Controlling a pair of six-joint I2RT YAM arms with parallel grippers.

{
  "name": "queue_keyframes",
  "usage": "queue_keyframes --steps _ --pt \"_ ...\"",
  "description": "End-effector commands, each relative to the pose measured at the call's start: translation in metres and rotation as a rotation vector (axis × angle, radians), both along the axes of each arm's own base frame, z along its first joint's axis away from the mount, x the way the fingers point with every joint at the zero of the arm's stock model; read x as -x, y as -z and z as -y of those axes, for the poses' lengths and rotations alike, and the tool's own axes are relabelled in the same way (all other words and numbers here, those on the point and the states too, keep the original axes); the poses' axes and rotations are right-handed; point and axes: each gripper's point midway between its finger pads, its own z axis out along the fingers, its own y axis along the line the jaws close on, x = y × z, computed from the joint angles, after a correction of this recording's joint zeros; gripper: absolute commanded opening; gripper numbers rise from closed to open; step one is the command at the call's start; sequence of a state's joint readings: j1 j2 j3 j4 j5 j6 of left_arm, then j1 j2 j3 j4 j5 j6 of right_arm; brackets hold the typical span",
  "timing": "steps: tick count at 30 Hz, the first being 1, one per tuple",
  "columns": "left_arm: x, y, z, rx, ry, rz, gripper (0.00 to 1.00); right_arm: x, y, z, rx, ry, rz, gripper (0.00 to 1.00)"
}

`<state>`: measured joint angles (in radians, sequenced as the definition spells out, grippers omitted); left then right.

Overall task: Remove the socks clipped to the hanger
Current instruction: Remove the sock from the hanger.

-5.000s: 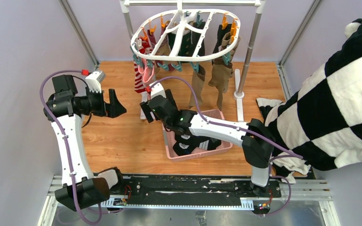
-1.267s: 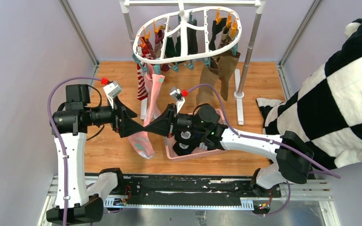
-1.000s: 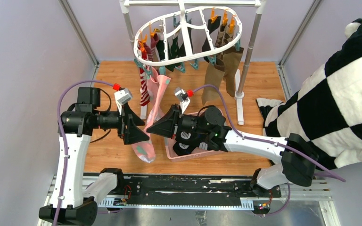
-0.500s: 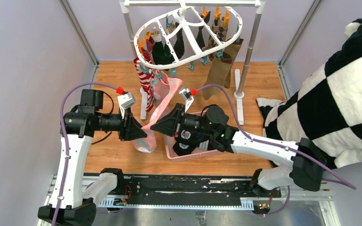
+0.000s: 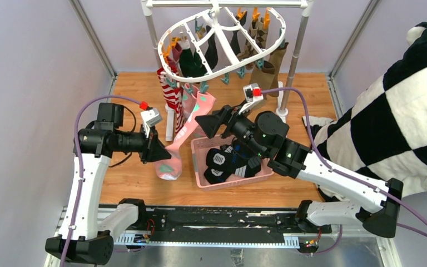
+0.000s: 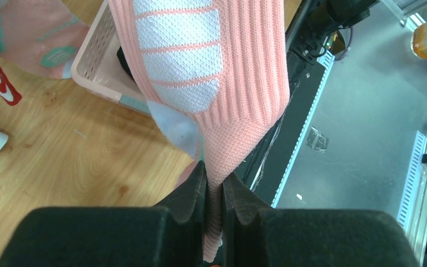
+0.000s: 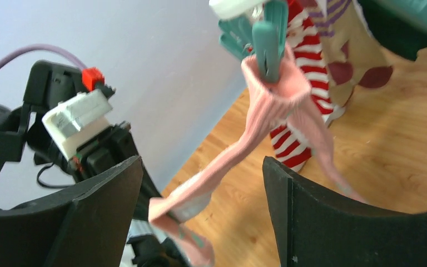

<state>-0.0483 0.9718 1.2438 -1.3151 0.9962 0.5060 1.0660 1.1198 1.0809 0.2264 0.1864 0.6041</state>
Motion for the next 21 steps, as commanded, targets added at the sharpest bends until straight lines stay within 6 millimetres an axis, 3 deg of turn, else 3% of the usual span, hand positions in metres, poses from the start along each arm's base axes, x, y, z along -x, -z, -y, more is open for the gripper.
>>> queue_keyframes --steps 1,9,16,21 --pt "-0.001 -0.006 -0.001 -0.013 0.000 0.032 0.11 -0.031 -0.008 0.011 0.109 0.151 0.056 0.85" --pt "0.010 -0.009 -0.004 -0.027 -0.006 0.098 0.04 -0.054 -0.018 0.009 -0.008 0.038 0.032 0.89" --pt "0.018 -0.012 -0.002 -0.014 0.017 0.142 0.01 -0.031 -0.028 -0.011 -0.107 -0.226 0.133 0.89" --pt "0.017 -0.012 -0.002 -0.017 0.026 0.153 0.01 -0.039 -0.027 -0.025 -0.135 -0.255 0.134 0.89"
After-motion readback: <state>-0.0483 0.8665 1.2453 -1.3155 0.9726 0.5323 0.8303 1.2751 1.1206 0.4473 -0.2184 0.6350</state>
